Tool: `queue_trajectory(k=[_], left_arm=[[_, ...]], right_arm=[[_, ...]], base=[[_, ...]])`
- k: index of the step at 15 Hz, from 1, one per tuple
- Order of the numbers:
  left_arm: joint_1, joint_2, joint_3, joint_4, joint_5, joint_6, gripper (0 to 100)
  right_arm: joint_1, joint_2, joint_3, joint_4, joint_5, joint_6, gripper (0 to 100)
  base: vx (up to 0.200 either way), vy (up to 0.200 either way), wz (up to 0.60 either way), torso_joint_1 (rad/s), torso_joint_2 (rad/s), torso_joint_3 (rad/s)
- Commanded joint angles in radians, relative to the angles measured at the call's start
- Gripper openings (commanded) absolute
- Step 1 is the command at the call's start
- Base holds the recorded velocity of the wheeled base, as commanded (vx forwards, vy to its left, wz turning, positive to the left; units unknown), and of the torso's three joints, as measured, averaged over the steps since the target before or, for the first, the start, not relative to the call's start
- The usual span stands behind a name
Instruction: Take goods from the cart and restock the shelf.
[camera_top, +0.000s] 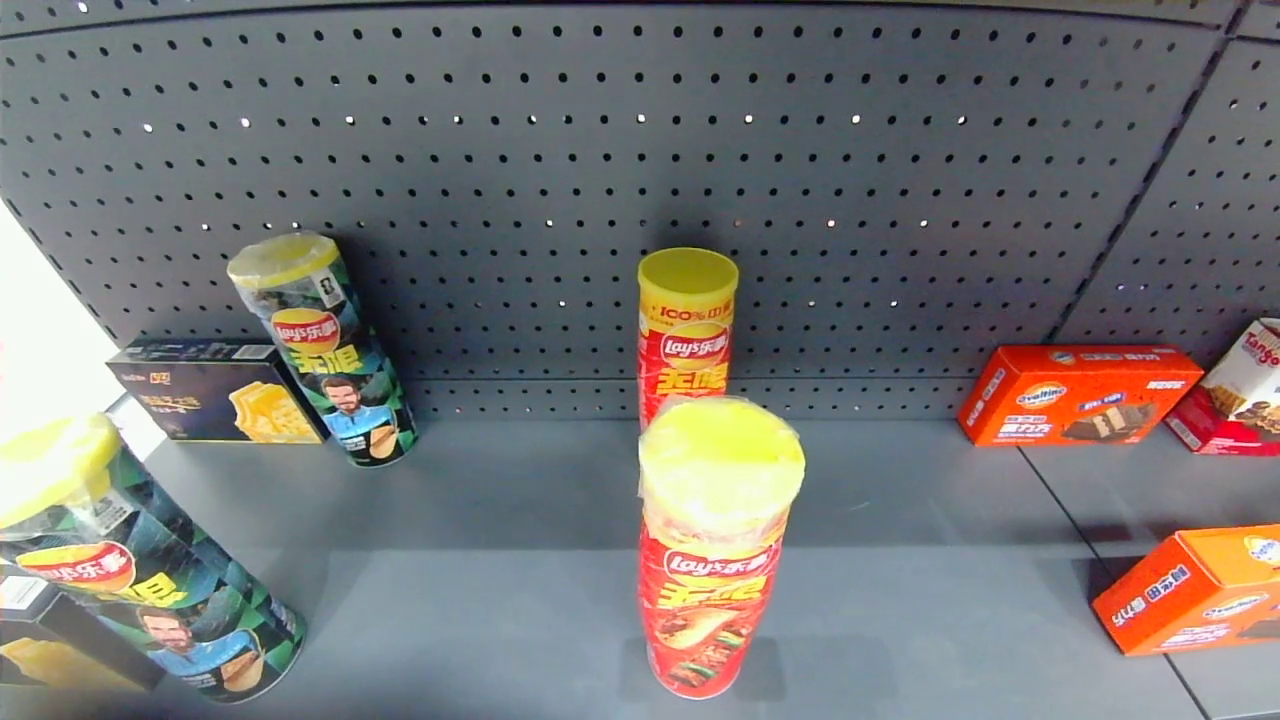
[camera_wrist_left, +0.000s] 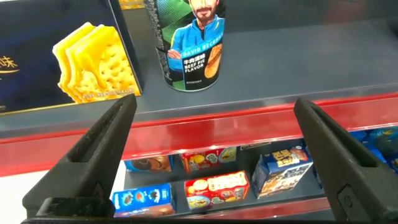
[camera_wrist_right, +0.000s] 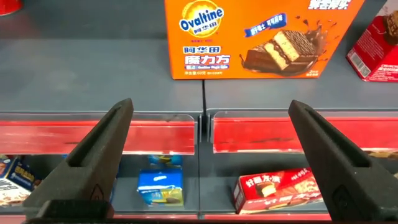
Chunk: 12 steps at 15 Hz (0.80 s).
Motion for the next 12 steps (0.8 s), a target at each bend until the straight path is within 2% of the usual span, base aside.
queue_trajectory(k=[1,2,7,8,12], left_arm=[[0.0,0.001,0.0,0.0,-0.001,0.003,100],[0.0,0.001,0.0,0.0,-0.001,0.003,100],[0.0,0.001,0.0,0.0,-0.001,0.001,100],[0.0,0.001,0.0,0.0,-0.001,0.003,100],[0.0,0.001,0.0,0.0,-0.001,0.001,100]], right_arm=[[0.0,0.001,0.0,0.0,0.0,-0.001,100],[0.0,0.001,0.0,0.0,0.0,-0.001,100],[0.0,0.001,0.0,0.0,0.0,-0.001,100],[0.0,0.001,0.0,0.0,0.0,-0.001,100],[0.0,0.001,0.0,0.0,0.0,-0.001,100]], base=[[0.0,0.0,0.0,0.0,0.0,0.0],[-0.2,0.0,0.0,0.002,0.0,0.002],[0.0,0.0,0.0,0.0,0.0,0.0],[-0.2,0.0,0.0,0.007,0.01,0.002],[0.0,0.0,0.0,0.0,0.0,0.0]])
